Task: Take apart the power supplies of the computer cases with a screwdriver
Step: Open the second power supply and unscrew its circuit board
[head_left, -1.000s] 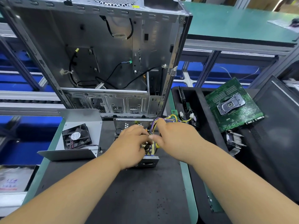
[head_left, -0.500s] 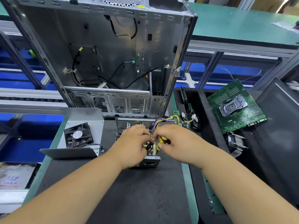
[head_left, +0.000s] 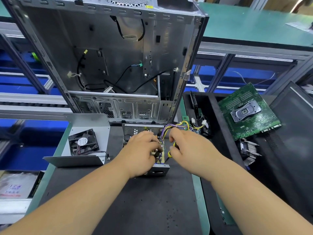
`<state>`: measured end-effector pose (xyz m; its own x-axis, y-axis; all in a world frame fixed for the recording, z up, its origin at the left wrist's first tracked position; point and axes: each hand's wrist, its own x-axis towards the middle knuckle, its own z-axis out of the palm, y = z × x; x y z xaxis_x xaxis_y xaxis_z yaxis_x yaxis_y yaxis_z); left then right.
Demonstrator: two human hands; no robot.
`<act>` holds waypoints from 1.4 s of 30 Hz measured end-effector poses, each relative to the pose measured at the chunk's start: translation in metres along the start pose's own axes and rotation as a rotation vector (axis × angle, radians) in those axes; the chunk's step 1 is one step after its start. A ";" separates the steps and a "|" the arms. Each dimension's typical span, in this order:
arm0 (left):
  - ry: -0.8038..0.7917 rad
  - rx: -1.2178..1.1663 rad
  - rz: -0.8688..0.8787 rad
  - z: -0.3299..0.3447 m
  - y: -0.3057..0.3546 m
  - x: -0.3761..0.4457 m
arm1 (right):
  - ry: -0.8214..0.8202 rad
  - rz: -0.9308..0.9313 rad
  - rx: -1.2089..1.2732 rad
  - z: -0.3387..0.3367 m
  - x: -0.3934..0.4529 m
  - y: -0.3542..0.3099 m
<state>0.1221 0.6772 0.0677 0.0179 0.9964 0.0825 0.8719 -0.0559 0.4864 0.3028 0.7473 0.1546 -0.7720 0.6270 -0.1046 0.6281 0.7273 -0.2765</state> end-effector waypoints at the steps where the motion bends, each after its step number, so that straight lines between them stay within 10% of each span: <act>1: -0.001 -0.001 0.001 0.000 0.001 0.000 | 0.019 0.015 -0.066 0.000 0.000 0.000; 42: -0.016 -0.004 -0.005 0.002 0.000 -0.003 | 0.014 0.058 0.220 0.002 0.002 0.005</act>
<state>0.1234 0.6745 0.0658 0.0216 0.9975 0.0667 0.8700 -0.0516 0.4903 0.3045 0.7515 0.1515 -0.7330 0.6707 -0.1131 0.6334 0.6126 -0.4727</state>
